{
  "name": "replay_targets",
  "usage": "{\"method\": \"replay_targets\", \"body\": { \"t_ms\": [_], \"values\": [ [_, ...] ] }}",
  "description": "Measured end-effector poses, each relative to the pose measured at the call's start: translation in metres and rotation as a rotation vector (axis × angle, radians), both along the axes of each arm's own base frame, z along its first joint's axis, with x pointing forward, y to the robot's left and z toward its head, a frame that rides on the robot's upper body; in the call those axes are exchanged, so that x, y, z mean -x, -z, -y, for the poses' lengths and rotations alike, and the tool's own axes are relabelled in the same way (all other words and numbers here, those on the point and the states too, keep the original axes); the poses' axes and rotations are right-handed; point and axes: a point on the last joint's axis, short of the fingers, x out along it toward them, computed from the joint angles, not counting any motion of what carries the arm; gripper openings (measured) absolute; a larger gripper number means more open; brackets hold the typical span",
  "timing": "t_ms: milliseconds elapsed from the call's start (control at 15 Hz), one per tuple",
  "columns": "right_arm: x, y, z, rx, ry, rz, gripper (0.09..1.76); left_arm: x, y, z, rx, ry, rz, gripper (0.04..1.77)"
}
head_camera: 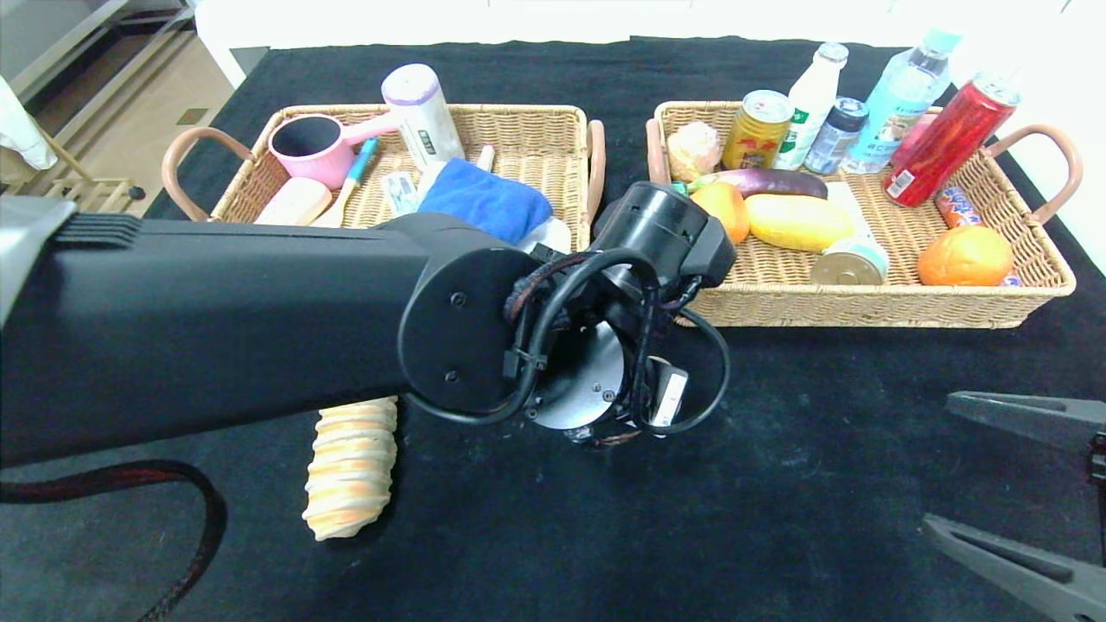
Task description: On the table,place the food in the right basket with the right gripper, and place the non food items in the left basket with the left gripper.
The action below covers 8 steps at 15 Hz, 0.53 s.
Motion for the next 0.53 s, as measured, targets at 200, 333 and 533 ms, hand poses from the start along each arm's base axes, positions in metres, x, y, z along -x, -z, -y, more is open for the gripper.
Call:
{"method": "replay_targets", "body": {
  "t_ms": [200, 333, 533],
  "values": [
    [0.0, 0.0, 0.0, 0.001, 0.0, 0.001, 1.71, 0.0002, 0.0004, -0.0004, -0.002, 0.0, -0.002, 0.12],
    [0.0, 0.0, 0.0001, 0.001, 0.0, 0.001, 1.71, 0.0002, 0.0005, -0.0004, -0.002, 0.001, -0.002, 0.12],
    [-0.0004, 0.0002, -0.0001, 0.001, 0.0, 0.0, 1.71, 0.0002, 0.0005, -0.0002, 0.0, 0.001, -0.002, 0.12]
  ]
}}
